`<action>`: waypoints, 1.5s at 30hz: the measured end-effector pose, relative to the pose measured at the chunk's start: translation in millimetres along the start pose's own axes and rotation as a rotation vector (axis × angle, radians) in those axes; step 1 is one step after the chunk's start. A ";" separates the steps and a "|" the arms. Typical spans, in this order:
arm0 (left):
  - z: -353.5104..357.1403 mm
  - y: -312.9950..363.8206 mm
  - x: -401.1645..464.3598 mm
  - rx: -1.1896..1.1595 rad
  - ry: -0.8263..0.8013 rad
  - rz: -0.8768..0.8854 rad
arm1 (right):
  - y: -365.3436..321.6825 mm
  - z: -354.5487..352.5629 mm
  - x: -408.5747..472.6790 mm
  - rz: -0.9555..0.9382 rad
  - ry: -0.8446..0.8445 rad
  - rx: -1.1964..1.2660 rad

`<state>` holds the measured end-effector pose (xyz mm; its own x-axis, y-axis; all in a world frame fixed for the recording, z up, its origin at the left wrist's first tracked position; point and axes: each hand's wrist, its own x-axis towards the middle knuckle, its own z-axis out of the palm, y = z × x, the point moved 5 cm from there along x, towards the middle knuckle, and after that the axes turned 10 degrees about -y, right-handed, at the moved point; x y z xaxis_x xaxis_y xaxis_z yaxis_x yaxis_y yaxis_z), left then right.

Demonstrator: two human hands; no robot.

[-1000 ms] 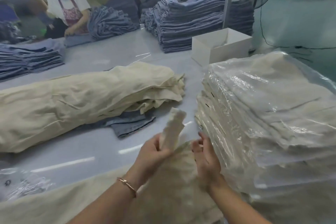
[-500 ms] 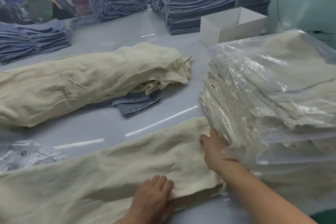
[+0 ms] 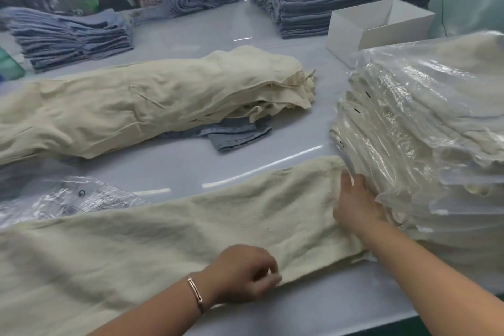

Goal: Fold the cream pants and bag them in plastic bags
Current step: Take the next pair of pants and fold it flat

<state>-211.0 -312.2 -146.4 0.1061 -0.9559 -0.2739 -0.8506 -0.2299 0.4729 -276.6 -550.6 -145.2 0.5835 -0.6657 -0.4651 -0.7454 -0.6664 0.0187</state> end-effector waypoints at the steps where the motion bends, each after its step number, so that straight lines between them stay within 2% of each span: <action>1: -9.1 -3.7 -3.3 0.015 0.113 0.016 | 1.7 -2.6 0.5 0.021 -0.022 0.054; 3: -18.8 -18.8 -13.3 0.164 0.294 -0.032 | 4.6 -7.6 0.6 0.048 -0.080 0.090; 4: -16.8 -27.8 -18.2 0.248 0.297 -0.099 | 5.9 -9.0 0.8 0.053 -0.115 0.083; 6: -2.0 -45.6 -26.1 0.402 0.207 -0.187 | 5.5 -10.0 0.3 0.065 -0.169 0.046; 8: 15.1 -59.1 -33.1 0.446 0.122 -0.228 | 4.5 -11.8 0.4 0.104 -0.164 0.040; 11: 22.2 -68.5 -34.7 0.420 0.105 -0.237 | 4.7 -14.0 -1.2 0.186 -0.144 0.022; 14: 7.0 -77.4 -35.1 0.378 0.265 -0.203 | 6.1 -11.9 0.7 0.171 -0.165 0.137; 15: -2.9 -86.0 -37.2 0.337 0.341 -0.255 | 6.3 -10.6 2.1 0.155 -0.193 0.194; 17: -22.5 -113.1 -44.3 0.260 0.430 -0.466 | 8.2 -10.9 4.4 0.148 -0.229 0.251; 19: -24.5 -142.2 -50.5 0.200 0.364 -0.688 | 8.4 -14.7 3.7 0.149 -0.235 0.257; 20: -20.1 -154.6 -51.7 0.148 0.313 -0.742 | 7.4 -16.4 2.9 0.144 -0.243 0.252; 23: -15.8 -167.6 -47.0 0.097 0.293 -0.739 | 4.7 -16.3 0.9 0.136 -0.315 0.295; 25: -25.3 -168.6 -47.4 0.089 0.351 -0.719 | 4.7 -13.9 -1.3 0.155 -0.337 0.424; 28: -48.6 -176.1 -50.6 0.130 0.472 -0.658 | 9.8 -16.3 -1.9 0.174 -0.285 0.513; 31: -64.1 -187.9 -44.9 0.007 0.293 -0.711 | 9.0 -21.7 -1.6 0.143 -0.272 0.599; 34: -72.8 -187.3 -34.2 -0.076 0.196 -0.629 | 5.2 -30.4 -3.1 0.118 -0.230 0.515; 38: -96.7 -179.3 -25.7 -0.100 0.312 -0.546 | -3.5 -61.7 -13.2 0.001 0.078 0.279; 41: -119.2 -165.7 5.3 -0.103 0.446 -0.482 | -5.0 -89.7 -20.1 -0.004 0.287 0.118; 43: -124.6 -158.0 33.0 0.095 0.459 -0.592 | 1.3 -106.7 -16.2 0.024 0.309 0.089; 45: -117.4 -156.9 52.8 0.249 0.378 -0.787 | 7.2 -116.6 -9.2 0.055 0.265 0.060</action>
<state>-11.4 -348.1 -136.7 0.8284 -0.5453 -0.1276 -0.5425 -0.8380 0.0588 -249.7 -588.4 -37.7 0.5999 -0.7701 -0.2167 -0.7913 -0.6112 -0.0183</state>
